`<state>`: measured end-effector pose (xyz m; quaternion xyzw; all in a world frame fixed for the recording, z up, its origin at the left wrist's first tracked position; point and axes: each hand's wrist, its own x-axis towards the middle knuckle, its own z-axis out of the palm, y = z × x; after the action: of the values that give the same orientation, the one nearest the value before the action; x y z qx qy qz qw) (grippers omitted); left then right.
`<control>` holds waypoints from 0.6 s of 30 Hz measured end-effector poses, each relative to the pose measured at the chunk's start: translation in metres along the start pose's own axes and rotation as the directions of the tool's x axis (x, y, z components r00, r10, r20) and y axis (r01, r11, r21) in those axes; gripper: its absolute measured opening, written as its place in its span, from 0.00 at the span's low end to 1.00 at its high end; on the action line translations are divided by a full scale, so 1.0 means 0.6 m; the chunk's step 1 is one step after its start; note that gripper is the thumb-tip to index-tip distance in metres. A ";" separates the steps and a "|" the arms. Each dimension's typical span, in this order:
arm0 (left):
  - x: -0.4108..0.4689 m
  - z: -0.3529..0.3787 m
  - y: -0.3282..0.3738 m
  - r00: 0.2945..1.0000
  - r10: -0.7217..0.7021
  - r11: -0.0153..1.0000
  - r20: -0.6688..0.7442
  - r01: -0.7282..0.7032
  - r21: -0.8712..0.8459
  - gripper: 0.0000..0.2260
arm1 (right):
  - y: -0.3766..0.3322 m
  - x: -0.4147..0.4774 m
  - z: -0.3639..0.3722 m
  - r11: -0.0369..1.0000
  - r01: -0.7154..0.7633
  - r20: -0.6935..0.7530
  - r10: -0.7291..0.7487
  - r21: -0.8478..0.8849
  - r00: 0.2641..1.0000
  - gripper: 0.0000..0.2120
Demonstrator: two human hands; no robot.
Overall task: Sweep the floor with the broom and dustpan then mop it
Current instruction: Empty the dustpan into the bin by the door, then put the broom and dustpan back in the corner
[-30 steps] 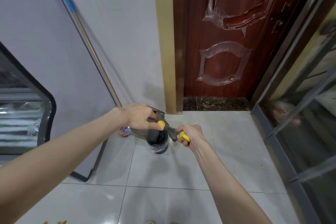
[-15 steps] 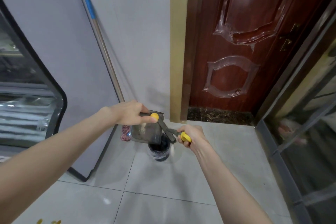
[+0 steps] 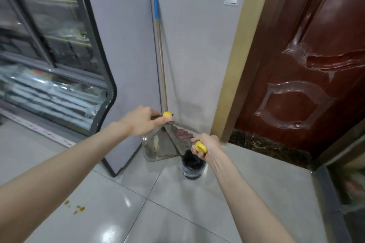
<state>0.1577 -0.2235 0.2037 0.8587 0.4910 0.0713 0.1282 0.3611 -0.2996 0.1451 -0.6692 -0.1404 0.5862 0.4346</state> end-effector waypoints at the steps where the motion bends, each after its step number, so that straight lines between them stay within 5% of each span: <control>1: -0.006 0.002 -0.017 0.999 -0.026 1.000 -0.032 0.026 -0.012 0.43 | 0.001 0.008 0.015 1.000 -0.013 0.019 0.013 -0.007 1.000 0.07; 12: -0.023 0.073 -0.156 0.948 -0.305 0.945 -0.088 0.291 -0.146 0.30 | 0.023 0.115 0.144 0.974 -0.161 0.090 0.176 -0.161 0.980 0.07; 18: 0.015 0.127 -0.266 0.898 -0.437 0.889 -0.052 0.423 -0.175 0.31 | 0.015 0.213 0.230 0.912 -0.289 0.085 0.326 -0.290 0.942 0.07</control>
<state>0.0495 -0.1497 0.0844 0.7116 0.6669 0.1186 0.1865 0.2679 -0.1582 0.0631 -0.6962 -0.1412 0.6652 0.2299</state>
